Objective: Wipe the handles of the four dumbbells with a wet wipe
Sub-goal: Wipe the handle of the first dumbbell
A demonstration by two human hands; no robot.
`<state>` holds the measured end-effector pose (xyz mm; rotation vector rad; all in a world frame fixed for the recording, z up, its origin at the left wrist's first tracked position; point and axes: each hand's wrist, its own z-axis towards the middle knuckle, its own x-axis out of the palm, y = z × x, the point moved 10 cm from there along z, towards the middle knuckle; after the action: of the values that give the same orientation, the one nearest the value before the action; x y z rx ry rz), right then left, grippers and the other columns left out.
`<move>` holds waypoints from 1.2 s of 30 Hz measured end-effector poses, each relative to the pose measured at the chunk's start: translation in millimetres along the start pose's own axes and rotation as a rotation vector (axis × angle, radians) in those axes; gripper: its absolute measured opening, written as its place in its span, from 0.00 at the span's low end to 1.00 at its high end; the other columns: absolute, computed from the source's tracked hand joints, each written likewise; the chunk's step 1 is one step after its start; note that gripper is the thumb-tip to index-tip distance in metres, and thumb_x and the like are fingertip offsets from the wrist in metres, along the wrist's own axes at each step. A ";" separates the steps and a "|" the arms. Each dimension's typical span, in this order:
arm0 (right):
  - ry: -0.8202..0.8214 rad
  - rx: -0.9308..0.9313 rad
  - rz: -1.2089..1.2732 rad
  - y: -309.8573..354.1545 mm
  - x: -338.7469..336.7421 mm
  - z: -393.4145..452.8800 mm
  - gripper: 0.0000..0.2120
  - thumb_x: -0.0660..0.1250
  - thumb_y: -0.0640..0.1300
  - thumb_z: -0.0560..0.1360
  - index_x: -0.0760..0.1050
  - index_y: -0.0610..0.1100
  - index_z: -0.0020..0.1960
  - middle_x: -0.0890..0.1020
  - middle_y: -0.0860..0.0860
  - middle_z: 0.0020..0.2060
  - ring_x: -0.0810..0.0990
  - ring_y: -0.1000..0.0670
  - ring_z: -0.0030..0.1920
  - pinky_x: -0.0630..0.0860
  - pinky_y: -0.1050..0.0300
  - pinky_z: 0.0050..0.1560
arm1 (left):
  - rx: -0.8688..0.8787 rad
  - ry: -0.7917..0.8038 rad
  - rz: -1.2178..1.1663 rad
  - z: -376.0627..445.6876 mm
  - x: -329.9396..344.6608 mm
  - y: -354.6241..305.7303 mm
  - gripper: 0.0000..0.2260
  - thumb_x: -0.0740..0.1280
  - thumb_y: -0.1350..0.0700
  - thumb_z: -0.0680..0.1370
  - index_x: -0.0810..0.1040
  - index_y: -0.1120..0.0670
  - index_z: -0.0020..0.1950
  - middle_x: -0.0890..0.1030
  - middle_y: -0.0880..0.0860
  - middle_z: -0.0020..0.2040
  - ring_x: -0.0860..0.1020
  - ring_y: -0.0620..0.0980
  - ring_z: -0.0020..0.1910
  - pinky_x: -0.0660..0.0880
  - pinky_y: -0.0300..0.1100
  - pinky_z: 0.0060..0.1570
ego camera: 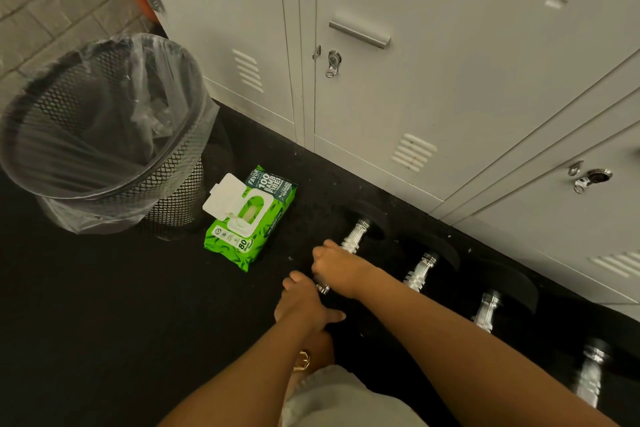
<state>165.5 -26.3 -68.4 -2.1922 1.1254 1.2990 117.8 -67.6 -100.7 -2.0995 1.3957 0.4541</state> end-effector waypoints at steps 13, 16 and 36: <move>-0.068 0.137 0.075 -17.3 -9.7 -8.3 0.13 0.58 0.40 0.78 0.75 0.39 0.59 0.73 0.42 0.59 0.67 0.41 0.62 0.69 0.50 0.61 | -0.037 -0.016 0.122 -1.5 -1.8 0.4 0.50 0.77 0.39 0.63 0.54 0.60 0.73 0.64 0.58 0.71 0.67 0.55 0.70 0.64 0.53 0.70; -0.040 0.103 0.051 -7.5 -6.2 -3.4 0.11 0.58 0.39 0.78 0.75 0.37 0.57 0.74 0.41 0.57 0.68 0.41 0.61 0.68 0.50 0.61 | -0.031 -0.003 0.091 -0.7 -2.2 0.8 0.50 0.77 0.40 0.63 0.54 0.59 0.73 0.64 0.57 0.71 0.67 0.55 0.70 0.67 0.51 0.67; -0.077 0.240 0.046 -33.7 -11.1 -14.1 0.13 0.60 0.40 0.77 0.74 0.40 0.60 0.73 0.43 0.60 0.68 0.42 0.61 0.67 0.51 0.63 | -0.022 -0.024 0.113 -3.8 -3.5 -1.4 0.50 0.77 0.39 0.63 0.54 0.60 0.73 0.64 0.57 0.71 0.67 0.55 0.70 0.66 0.51 0.68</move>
<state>196.8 -9.4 -54.8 -1.9381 1.2381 1.1881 117.6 -67.0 -95.4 -2.0326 1.5071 0.5400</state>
